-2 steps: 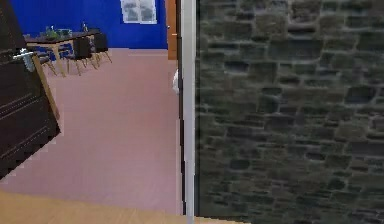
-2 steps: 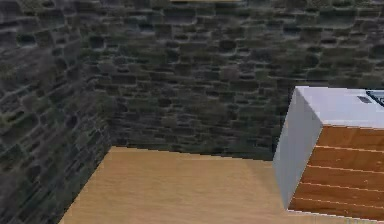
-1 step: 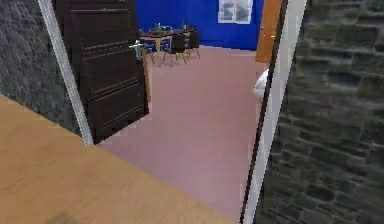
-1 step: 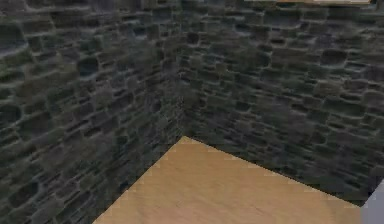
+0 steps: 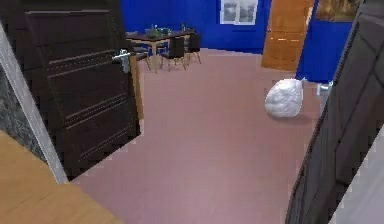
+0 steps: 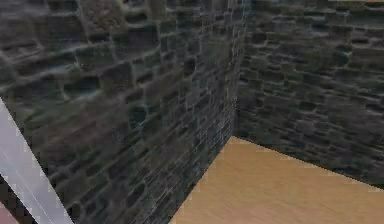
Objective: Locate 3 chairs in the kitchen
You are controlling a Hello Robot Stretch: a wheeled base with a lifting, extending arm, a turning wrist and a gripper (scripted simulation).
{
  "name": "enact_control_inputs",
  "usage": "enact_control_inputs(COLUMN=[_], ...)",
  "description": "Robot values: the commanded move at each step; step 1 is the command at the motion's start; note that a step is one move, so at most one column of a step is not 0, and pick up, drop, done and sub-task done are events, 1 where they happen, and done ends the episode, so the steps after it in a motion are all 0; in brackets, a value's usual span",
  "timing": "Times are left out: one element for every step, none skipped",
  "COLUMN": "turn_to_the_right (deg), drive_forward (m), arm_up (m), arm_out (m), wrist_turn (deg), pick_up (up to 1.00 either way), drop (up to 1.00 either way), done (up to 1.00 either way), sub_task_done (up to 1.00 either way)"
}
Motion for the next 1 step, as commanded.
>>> enact_control_inputs(turn_to_the_right=[-45.0], drive_forward=[0.0], arm_up=[0.0], arm_out=[0.0], wrist_turn=[0.0], pick_up=[0.0], drop=[0.0], done=[0.0], sub_task_done=[0.0])
